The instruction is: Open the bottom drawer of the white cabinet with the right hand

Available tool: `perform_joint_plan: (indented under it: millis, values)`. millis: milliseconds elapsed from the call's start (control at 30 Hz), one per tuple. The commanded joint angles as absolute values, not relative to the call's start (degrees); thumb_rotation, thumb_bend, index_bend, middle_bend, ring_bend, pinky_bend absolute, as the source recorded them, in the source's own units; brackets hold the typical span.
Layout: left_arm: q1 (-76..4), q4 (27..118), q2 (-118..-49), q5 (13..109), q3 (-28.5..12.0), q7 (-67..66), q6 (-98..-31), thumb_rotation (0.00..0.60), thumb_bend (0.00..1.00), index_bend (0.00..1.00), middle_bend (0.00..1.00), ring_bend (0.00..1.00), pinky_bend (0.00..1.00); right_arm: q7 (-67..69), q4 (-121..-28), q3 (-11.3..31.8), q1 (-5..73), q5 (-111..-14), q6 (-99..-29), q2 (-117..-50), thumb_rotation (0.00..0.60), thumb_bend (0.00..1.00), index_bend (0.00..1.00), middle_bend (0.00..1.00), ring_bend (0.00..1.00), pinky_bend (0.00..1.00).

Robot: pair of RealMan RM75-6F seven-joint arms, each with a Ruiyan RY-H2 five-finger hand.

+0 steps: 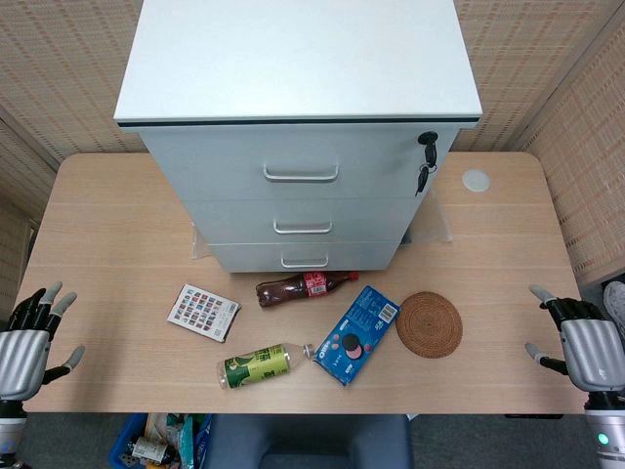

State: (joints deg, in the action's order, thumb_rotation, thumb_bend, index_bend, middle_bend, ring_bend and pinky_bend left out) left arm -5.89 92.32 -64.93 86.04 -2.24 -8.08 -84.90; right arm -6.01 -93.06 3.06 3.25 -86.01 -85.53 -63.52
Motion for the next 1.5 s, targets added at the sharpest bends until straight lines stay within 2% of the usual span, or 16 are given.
perform_joint_plan:
  millis: [33,367,567,733,867,1000,1233,1500]
  values:
    - [-5.93,92.34,-65.00,85.92,-2.16,-8.36,-84.68,0.600,0.25,0.13,0.03,0.04,0.11,-6.12,-93.07,3.03,3.42,-86.05,-85.28,-63.44,0.600,0.12,0.19,0.37,0.30,0.28]
    - [-6.00,92.09,-65.21,86.41,-2.35,-7.80,-85.26,0.600,0.25,0.13,0.03,0.04,0.11,-5.72,-93.63,3.00,4.14,-87.45,-84.94,-62.97,0.600,0.12,0.19,0.37,0.30,0.28]
    - [-6.17,91.98,-65.29,86.63,-2.36,-7.57,-85.18,0.600,0.25,0.14,0.04,0.04,0.11,-7.62,-95.34,3.01,5.44,-87.96,-83.13,-62.06,0.600,0.12,0.19,0.45,0.35,0.32]
    - [-6.19,91.96,-65.22,87.11,-2.35,-7.31,-85.52,0.600,0.25,0.14,0.04,0.04,0.11,-9.78,-97.27,3.36,8.19,-90.65,-80.82,-61.43,0.600,0.13,0.19,0.54,0.46,0.45]
    - [-6.23,91.83,-65.21,87.54,-2.30,-7.03,-85.74,0.600,0.25,0.14,0.04,0.04,0.11,-12.54,-99.88,4.24,11.36,-91.40,-77.32,-60.93,0.600,0.13,0.19,0.64,0.60,0.64]
    - [-6.30,91.96,-65.19,88.14,-2.20,-6.93,-85.98,0.600,0.25,0.14,0.04,0.04,0.11,-15.73,-102.04,5.21,14.86,-91.48,-73.21,-61.69,0.600,0.13,0.19,0.73,0.72,0.77]
    - [-6.41,92.13,-64.91,88.81,-2.14,-6.94,-86.29,0.600,0.25,0.14,0.05,0.05,0.11,-21.80,-104.08,6.93,21.59,-89.22,-64.55,-64.84,0.600,0.15,0.19,0.80,0.82,0.87]
    - [-6.63,92.33,-64.86,88.97,-2.03,-7.04,-85.96,0.600,0.25,0.14,0.05,0.05,0.11,-26.61,-103.44,9.50,28.09,-83.85,-57.91,-69.96,0.600,0.30,0.19,0.83,0.89,0.92]
